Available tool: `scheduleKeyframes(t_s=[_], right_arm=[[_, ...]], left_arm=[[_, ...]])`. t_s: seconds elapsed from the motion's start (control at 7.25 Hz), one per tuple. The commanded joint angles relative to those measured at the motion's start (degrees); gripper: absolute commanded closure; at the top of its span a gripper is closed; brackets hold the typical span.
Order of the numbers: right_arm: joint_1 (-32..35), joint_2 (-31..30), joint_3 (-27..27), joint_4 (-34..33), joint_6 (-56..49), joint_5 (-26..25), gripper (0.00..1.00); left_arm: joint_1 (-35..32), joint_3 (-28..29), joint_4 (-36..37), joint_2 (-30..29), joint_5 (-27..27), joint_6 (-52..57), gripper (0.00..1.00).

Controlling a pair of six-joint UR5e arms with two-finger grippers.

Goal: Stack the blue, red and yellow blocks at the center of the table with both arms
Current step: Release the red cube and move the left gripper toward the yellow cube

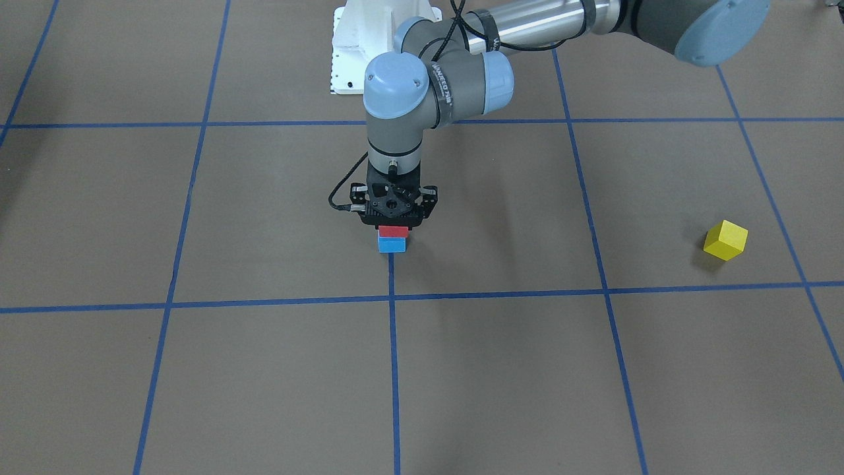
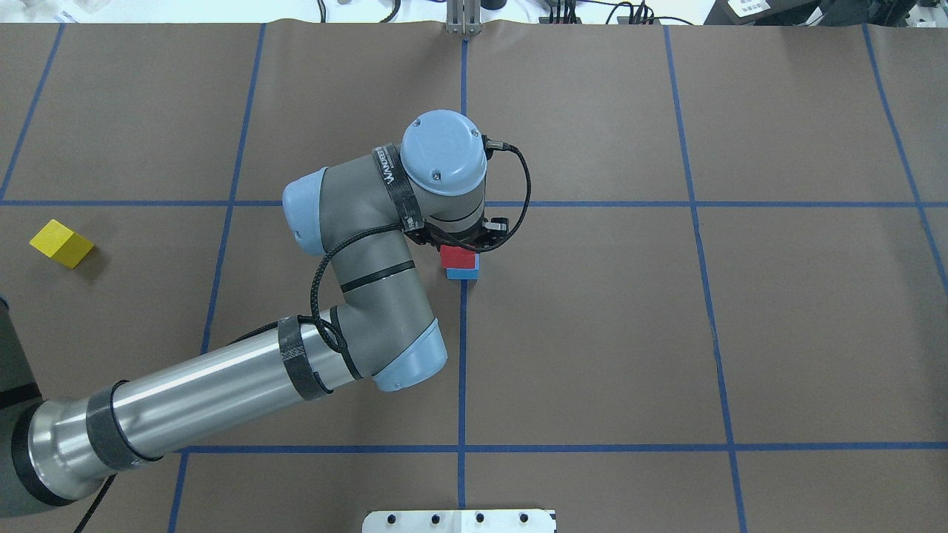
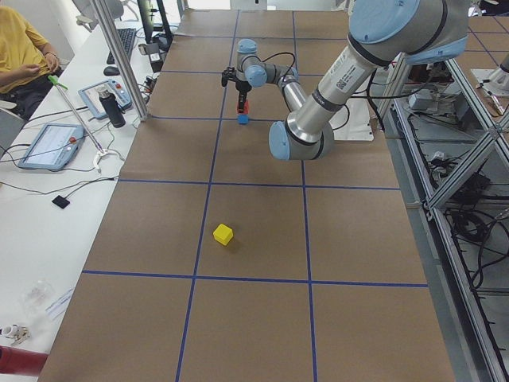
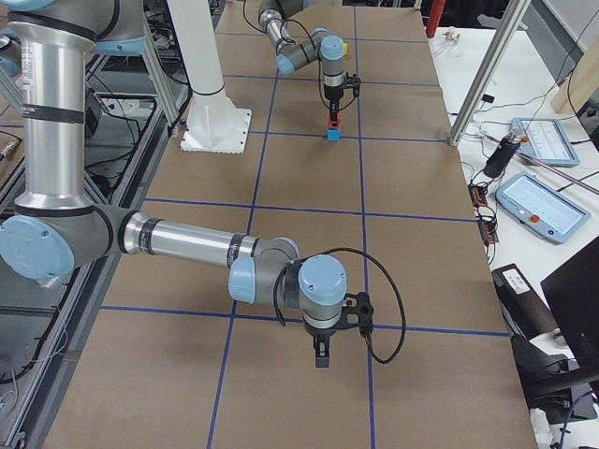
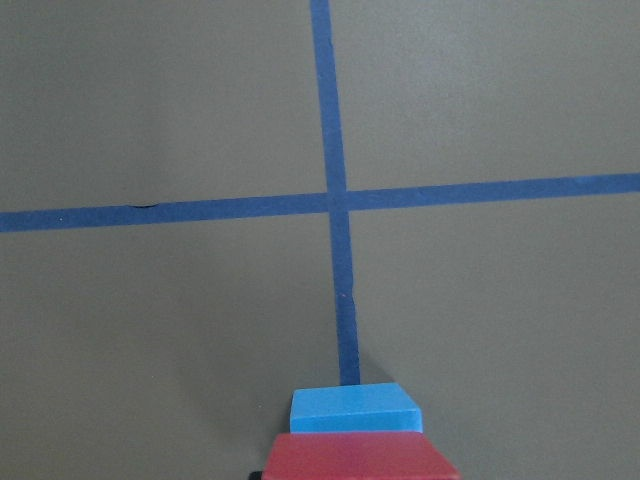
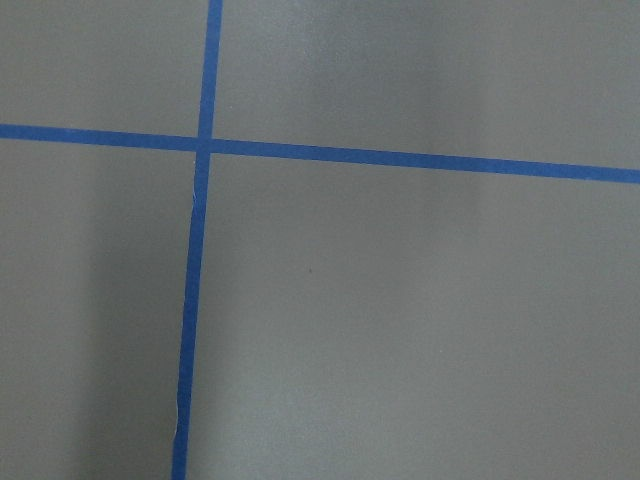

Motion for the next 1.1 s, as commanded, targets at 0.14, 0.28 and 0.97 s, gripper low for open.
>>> scheduleKeyframes(t_s=[0.14,0.28,0.97], right_arm=[[0.0,0.09,-0.03,-0.07,0.09,0.0,0.01],[0.0,0.09,-0.03,0.01,0.09,0.0,0.01],[0.0,0.09,-0.03,-0.07,0.09,0.0,0.01]], left_arm=[[0.09,0.38,0.03,-0.13,0.09,-1.03,0.82],[0.18,0.47,0.03,-0.21,0.09,-1.81,0.77],[0.36,2.58,-0.05,-1.71,1.31,-2.88,0.67]])
